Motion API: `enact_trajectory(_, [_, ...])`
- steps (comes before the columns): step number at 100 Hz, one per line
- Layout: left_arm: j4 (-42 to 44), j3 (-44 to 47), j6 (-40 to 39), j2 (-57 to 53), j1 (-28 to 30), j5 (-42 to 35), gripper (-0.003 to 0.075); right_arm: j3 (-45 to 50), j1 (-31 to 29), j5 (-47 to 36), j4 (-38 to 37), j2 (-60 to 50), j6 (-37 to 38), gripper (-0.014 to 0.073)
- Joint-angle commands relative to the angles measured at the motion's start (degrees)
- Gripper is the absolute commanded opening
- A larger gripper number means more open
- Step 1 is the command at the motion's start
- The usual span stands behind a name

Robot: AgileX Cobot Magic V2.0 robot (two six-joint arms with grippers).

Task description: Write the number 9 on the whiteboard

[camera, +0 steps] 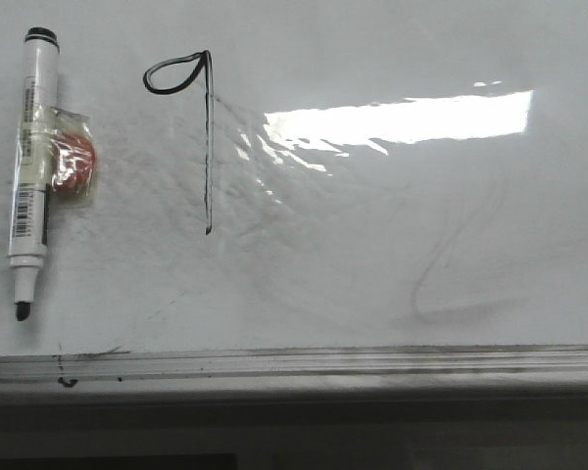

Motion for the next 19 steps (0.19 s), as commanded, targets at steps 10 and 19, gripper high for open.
enact_trajectory(10, [0.02,2.28,0.0,-1.57,0.18,-3.23,-0.002,0.63,-0.34,-0.92,-0.06,-1.29,-0.6,-0.0063])
enact_trajectory(19, [0.02,2.28,0.0,-1.57,0.18,-3.23,-0.002,0.63,-0.34,-0.92,-0.06,-1.29,-0.6,-0.0063])
